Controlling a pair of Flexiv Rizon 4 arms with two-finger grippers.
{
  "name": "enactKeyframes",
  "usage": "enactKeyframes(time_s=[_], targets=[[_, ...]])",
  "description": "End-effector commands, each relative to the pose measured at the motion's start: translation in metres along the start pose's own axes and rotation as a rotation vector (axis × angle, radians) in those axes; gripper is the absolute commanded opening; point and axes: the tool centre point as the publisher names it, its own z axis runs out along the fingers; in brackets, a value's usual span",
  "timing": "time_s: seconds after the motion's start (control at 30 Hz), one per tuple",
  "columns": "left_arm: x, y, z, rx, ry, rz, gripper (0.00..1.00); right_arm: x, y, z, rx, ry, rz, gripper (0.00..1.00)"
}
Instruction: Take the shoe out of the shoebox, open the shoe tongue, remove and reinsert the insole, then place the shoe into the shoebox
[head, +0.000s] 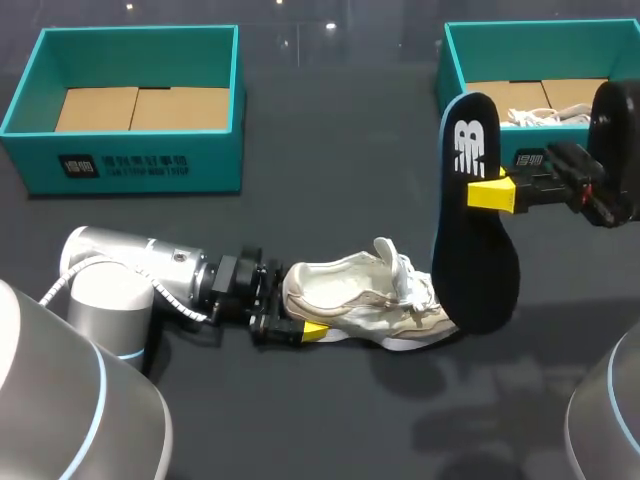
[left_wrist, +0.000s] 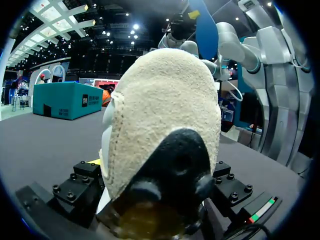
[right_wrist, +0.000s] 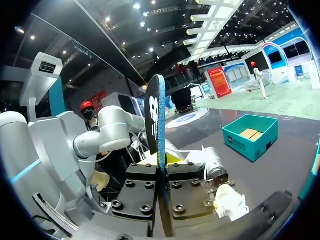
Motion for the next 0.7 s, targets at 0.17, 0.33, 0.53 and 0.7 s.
enactKeyframes(time_s=[0.17,0.33,0.53,0.7], targets=[[0.001,0.002,-0.001,0.001,-0.001,0.000,0.00,-0.006,-0.015,-0.003,-0.026,-0.160,-0.005,0.00],[0.001,0.002,-0.001,0.001,-0.001,0.000,0.00,-0.013,-0.014,0.000,-0.022,-0.150,-0.009,0.00],[0.001,0.002,-0.001,0.001,-0.001,0.000,0.00,-0.020,-0.011,0.004,-0.014,-0.130,-0.008,0.00],[0.001,0.002,-0.001,0.001,-0.001,0.000,0.00,-0.024,-0.009,0.012,-0.011,-0.096,-0.007,0.00]])
